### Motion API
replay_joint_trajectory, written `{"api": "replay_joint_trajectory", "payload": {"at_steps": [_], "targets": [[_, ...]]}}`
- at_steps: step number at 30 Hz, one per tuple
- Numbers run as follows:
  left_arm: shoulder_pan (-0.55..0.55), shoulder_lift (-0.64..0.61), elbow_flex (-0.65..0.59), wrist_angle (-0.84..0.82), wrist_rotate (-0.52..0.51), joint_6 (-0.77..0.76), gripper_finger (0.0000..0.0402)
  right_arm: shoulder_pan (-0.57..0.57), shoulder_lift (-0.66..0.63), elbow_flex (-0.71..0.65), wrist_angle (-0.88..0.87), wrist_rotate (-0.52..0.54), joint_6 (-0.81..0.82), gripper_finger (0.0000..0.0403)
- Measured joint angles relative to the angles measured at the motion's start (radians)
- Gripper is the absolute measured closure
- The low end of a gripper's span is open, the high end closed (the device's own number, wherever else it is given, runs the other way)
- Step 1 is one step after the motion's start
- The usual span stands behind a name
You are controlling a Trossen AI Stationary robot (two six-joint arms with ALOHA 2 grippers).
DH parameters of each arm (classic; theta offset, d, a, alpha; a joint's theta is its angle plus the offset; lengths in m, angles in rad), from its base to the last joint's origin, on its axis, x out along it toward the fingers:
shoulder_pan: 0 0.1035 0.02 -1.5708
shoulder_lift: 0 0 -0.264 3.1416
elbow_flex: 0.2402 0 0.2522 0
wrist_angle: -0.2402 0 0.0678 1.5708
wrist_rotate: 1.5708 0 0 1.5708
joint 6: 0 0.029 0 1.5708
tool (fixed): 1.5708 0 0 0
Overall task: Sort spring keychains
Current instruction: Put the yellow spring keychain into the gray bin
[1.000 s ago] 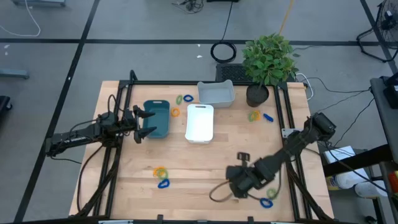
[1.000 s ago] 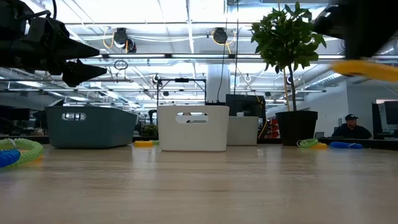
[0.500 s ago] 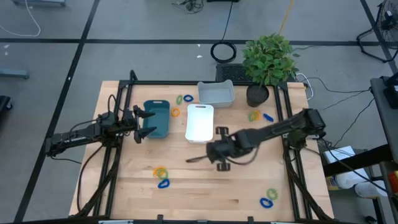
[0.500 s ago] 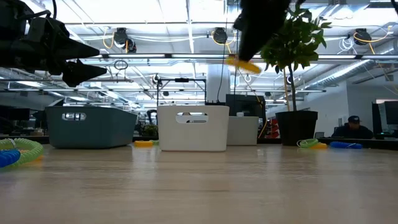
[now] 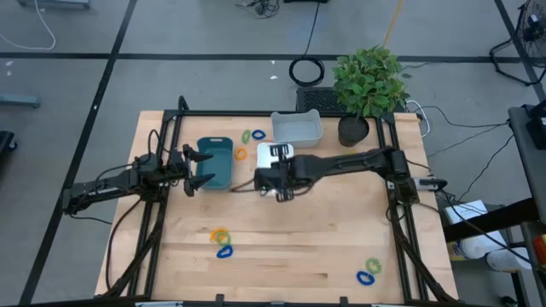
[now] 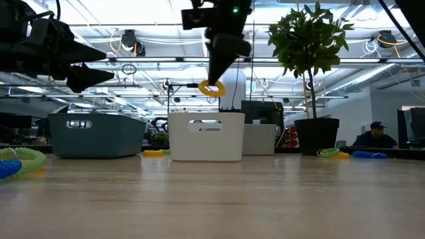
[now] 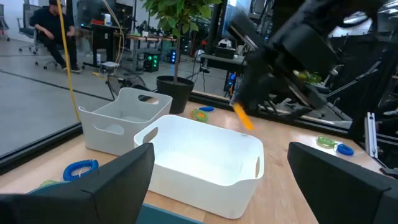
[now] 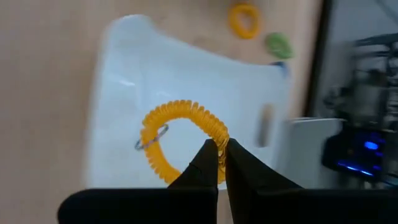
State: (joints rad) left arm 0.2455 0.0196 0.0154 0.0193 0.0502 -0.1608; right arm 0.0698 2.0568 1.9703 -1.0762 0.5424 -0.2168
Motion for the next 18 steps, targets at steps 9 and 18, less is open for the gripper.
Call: {"api": "replay_joint_trajectory", "payload": {"at_steps": [9,18], "targets": [[0.000,0.000,0.000,0.000,0.000,0.000,0.0023,-0.130,0.004,0.050,0.014,0.171,-0.202,0.0402],[0.000,0.000,0.000,0.000,0.000,0.000,0.0023,-0.281,0.003,0.029,0.161,0.267,-0.380,0.0402]]}}
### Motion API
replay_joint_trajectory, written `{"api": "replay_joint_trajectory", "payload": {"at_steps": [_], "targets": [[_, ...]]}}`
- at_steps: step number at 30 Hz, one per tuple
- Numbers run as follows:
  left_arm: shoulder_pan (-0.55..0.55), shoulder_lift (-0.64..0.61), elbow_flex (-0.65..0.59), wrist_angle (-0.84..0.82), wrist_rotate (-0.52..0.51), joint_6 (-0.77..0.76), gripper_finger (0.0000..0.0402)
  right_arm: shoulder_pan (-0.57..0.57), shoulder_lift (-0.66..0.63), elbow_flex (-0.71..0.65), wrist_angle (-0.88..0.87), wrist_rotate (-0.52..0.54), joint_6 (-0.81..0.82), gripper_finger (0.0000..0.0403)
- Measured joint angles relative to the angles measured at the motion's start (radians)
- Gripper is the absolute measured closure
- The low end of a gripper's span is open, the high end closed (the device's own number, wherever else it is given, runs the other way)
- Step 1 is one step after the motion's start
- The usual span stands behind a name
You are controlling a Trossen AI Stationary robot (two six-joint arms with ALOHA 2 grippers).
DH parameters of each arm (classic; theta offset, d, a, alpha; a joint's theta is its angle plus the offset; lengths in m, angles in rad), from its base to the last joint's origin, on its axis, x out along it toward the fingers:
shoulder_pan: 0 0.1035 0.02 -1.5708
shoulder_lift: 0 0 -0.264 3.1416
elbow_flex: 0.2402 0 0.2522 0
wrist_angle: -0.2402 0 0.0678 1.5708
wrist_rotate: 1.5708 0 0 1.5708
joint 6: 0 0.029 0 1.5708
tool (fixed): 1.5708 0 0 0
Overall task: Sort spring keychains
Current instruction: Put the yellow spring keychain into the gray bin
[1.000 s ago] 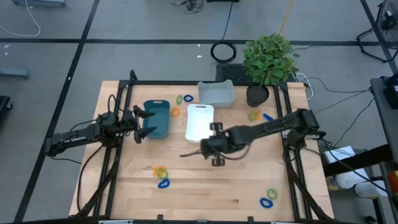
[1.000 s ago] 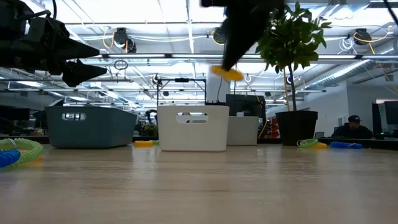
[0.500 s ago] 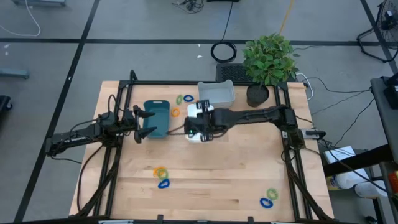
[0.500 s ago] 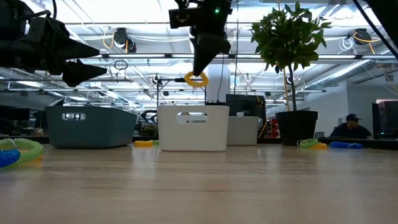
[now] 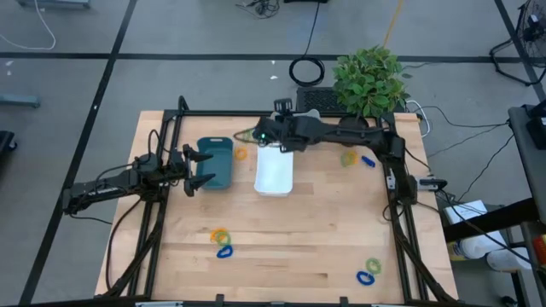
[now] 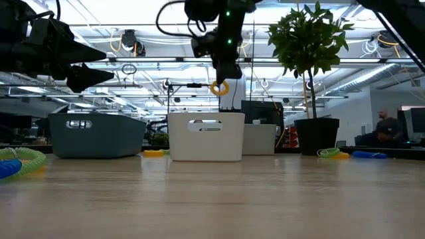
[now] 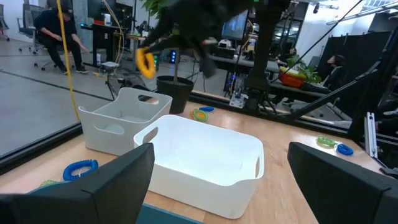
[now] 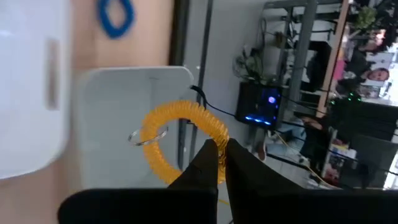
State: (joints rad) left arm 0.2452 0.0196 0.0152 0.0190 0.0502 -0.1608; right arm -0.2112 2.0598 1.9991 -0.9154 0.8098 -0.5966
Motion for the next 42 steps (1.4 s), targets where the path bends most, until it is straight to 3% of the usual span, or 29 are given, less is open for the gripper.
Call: {"api": "replay_joint_trajectory", "payload": {"at_steps": [5,9,14,20,24,28,42], "targets": [[0.000,0.000,0.000,0.000,0.000,0.000,0.0023,-0.068,0.000,-0.001,0.065,-0.005,-0.063,0.0402],[0.000,0.000,0.000,0.000,0.000,0.000,0.0023,-0.104,0.000,-0.002,0.093,-0.088,-0.073,0.0402],[0.000,0.000,0.000,0.000,0.000,0.000,0.0023,-0.137,0.069,-0.012,0.108,-0.109,-0.077,0.0402],[0.000,0.000,0.000,0.000,0.000,0.000,0.0023,-0.155,0.133,-0.011,0.133,-0.109,-0.093,0.0402],[0.000,0.000,0.000,0.000,0.000,0.000,0.0023,-0.162,0.150,-0.011,0.088,-0.206,-0.059,0.0402],[0.000,0.000,0.000,0.000,0.000,0.000,0.0023,-0.162,0.146,-0.014,0.057,-0.232,-0.020,0.0402],[0.000,0.000,0.000,0.000,0.000,0.000,0.0023,-0.169,0.148,-0.115,0.105,-0.239,0.000,0.0402]]}}
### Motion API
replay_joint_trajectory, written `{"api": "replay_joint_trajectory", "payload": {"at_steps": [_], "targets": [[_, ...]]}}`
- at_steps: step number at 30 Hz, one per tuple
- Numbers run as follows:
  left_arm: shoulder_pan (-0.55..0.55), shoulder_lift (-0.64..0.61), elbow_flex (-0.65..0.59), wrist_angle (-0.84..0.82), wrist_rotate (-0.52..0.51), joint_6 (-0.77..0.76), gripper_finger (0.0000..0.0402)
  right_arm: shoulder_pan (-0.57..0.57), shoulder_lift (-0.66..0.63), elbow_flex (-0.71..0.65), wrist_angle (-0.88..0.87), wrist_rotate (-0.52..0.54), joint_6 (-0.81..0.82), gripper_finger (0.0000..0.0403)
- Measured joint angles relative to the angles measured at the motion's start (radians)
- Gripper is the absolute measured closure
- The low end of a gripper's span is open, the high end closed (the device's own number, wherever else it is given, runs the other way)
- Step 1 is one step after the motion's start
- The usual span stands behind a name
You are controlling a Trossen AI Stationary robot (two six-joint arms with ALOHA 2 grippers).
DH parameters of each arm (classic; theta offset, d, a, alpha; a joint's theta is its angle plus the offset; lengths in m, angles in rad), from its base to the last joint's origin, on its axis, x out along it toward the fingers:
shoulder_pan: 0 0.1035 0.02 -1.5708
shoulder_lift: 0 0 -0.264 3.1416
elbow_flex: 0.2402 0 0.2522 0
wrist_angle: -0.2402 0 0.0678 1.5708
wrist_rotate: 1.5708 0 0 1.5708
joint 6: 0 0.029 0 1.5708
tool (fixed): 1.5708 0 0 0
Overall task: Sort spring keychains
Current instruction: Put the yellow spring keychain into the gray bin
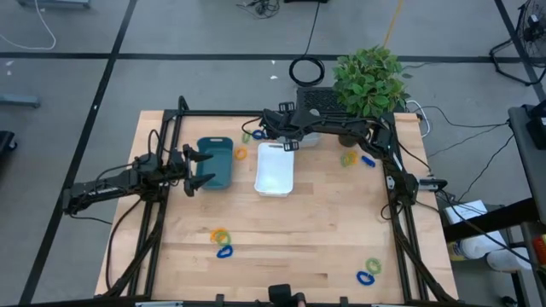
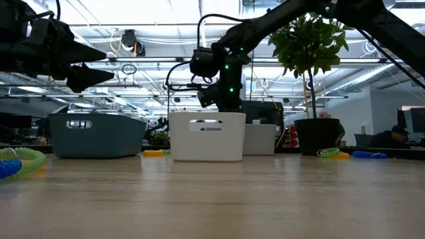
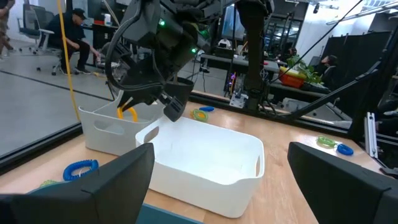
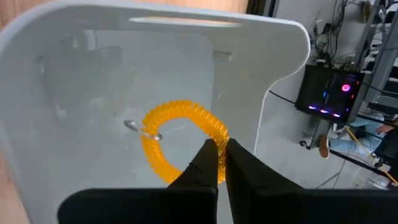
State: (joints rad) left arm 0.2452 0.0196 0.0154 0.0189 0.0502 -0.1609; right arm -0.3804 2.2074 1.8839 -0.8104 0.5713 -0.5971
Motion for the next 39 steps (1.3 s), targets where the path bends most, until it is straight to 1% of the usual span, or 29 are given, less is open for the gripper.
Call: {"api": "replay_joint_trajectory", "payload": {"at_steps": [3,6,12,16,20,23,25,31,35,39], "targets": [[0.000,0.000,0.000,0.000,0.000,0.000,0.0023,0.004,0.000,0.000,0.016,-0.001,-0.028,0.0393],[0.000,0.000,0.000,0.000,0.000,0.000,0.0023,0.009,0.000,0.000,0.043,-0.003,-0.042,0.0367],[0.000,0.000,0.000,0.000,0.000,0.000,0.0023,0.012,-0.009,0.009,0.043,-0.108,-0.015,0.0283],[0.000,0.000,0.000,0.000,0.000,0.000,0.0023,0.020,-0.016,0.012,0.051,-0.092,-0.013,0.0230],[0.000,0.000,0.000,0.000,0.000,0.000,0.0023,0.036,-0.048,0.016,0.078,-0.070,-0.012,0.0196],[0.000,0.000,0.000,0.000,0.000,0.000,0.0023,0.052,-0.086,0.013,0.065,-0.071,0.015,0.0184],[0.000,0.000,0.000,0.000,0.000,0.000,0.0023,0.070,-0.105,0.014,0.088,-0.071,0.029,0.0180],[0.000,0.000,0.000,0.000,0.000,0.000,0.0023,0.139,-0.187,0.014,0.059,-0.075,0.120,0.0179],[0.000,0.000,0.000,0.000,0.000,0.000,0.0023,0.192,-0.258,0.014,0.003,-0.075,0.213,0.0179],[0.000,0.000,0.000,0.000,0.000,0.000,0.0023,0.245,-0.333,0.014,-0.078,-0.079,0.366,0.0179]]}}
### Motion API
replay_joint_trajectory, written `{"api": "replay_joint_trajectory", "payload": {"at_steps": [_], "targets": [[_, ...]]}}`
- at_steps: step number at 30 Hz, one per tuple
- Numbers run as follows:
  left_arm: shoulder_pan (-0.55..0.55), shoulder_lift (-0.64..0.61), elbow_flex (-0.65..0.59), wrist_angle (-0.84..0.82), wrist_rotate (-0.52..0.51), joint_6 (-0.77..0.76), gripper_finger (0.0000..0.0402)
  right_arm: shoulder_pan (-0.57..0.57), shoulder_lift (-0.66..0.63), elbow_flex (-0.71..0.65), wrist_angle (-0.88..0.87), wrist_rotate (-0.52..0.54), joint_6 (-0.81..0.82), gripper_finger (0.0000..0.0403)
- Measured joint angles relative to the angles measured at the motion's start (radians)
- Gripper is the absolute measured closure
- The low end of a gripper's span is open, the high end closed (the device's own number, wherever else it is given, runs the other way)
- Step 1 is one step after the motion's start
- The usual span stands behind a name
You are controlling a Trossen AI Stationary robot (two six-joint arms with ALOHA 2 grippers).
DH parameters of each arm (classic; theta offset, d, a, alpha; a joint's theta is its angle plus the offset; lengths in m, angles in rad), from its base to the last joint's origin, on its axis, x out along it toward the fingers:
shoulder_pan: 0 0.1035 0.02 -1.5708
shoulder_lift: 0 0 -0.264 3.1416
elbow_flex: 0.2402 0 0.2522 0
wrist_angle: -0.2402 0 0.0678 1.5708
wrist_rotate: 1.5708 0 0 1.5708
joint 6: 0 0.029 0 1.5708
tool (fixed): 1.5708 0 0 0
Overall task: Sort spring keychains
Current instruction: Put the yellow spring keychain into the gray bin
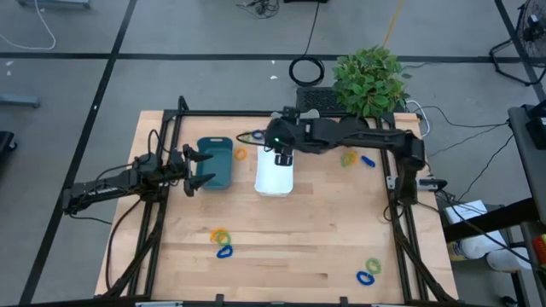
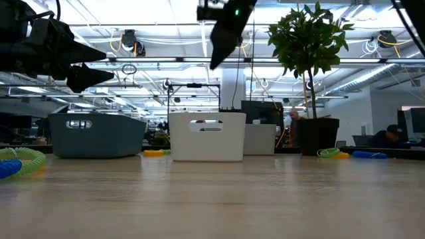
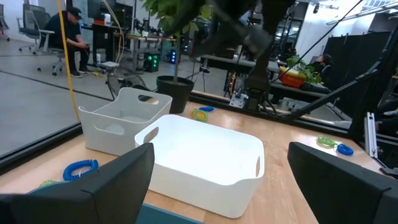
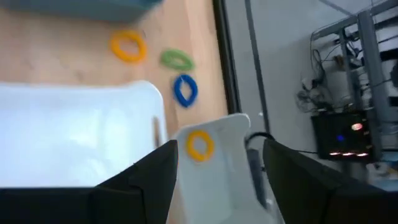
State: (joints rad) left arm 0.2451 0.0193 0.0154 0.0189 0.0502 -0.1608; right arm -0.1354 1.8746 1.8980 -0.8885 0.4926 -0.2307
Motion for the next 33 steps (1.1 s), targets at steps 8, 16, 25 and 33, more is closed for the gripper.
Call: {"api": "replay_joint_trajectory", "payload": {"at_steps": [8,16,25,33], "targets": [[0.000,0.000,0.000,0.000,0.000,0.000,0.0023,0.145,-0.113,0.000,-0.141,-0.130,0.246,0.0179],[0.000,0.000,0.000,0.000,0.000,0.000,0.0023,0.360,-0.155,0.000,-0.287,-0.132,0.421,0.0179],[0.000,0.000,0.000,0.000,0.000,0.000,0.0023,0.567,-0.156,-0.023,-0.376,-0.131,0.644,0.0179],[0.000,0.000,0.000,0.000,0.000,0.000,0.0023,0.707,-0.154,-0.119,-0.387,-0.131,0.884,0.0179]]}}
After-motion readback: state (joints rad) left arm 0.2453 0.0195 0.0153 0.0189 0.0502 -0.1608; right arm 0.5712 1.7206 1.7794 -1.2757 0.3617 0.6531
